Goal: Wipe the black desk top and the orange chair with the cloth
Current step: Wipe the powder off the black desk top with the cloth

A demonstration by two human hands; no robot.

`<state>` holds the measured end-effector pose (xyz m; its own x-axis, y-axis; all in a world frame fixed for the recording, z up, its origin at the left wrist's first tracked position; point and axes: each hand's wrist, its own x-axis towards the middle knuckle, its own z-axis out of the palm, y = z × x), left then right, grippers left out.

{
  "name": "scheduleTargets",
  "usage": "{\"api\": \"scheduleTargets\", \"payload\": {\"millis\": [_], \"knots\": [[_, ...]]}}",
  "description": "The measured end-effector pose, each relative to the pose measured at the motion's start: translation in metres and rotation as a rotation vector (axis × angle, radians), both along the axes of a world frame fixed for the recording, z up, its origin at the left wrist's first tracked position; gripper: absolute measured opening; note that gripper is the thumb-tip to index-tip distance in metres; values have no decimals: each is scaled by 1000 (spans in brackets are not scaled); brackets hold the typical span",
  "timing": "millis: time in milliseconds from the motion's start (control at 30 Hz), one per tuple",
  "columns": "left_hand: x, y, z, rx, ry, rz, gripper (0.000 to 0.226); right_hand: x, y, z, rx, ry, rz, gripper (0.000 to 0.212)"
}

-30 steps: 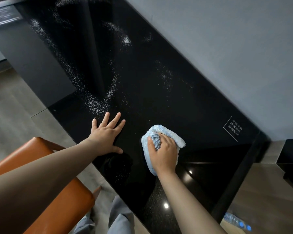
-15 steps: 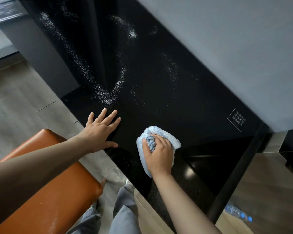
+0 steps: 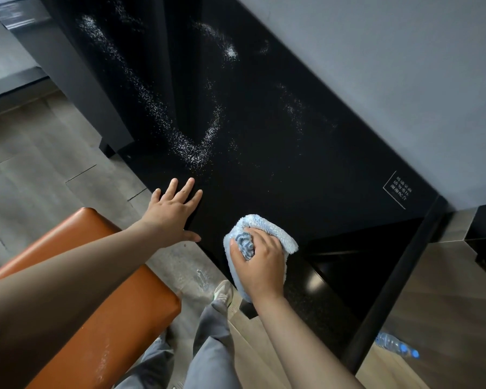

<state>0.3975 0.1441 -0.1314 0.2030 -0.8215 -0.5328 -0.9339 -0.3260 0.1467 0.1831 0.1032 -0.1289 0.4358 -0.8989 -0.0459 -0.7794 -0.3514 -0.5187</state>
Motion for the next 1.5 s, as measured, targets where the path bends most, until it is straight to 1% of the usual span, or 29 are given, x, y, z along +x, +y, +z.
{"api": "scheduleTargets", "payload": {"millis": [167, 500, 567, 667, 700, 833, 933, 967, 1067, 1100, 1233, 1367, 1500], "knots": [[0, 1, 0, -15, 5, 1, 107, 1, 13, -1, -3, 21, 15, 52], [3, 1, -2, -23, -4, -10, 107, 6, 47, -1, 55, -71, -9, 31], [4, 0, -1, -17, -18, -23, 106, 7, 55, 1, 80, -112, -11, 23], [7, -1, 2, 0, -38, -50, 103, 6, 66, 3, 137, -143, 29, 4], [8, -2, 3, 5, -41, -58, 102, 6, 70, 4, 160, -140, 41, 2], [12, -3, 6, 29, -42, -83, 98, 7, 83, 7, 233, -182, 23, 11], [18, -5, 10, 49, -21, -112, 93, 9, 85, 16, 277, -251, -34, 8], [21, -6, 12, 56, -10, -122, 92, 10, 84, 23, 288, -285, -60, 11], [28, -8, 18, 80, 58, -118, 86, 11, 72, 51, 287, -381, -136, 33], [29, -8, 21, 88, 78, -114, 84, 11, 67, 61, 277, -412, -156, 35], [29, -8, 32, 92, 110, -99, 77, 8, 37, 94, 252, -518, -245, 14], [27, -16, 44, 71, 118, -82, 75, 1, -1, 117, 165, -582, -303, 17], [21, -36, 56, 39, 140, -82, 75, -9, -46, 126, 96, -572, -333, 17]]}}
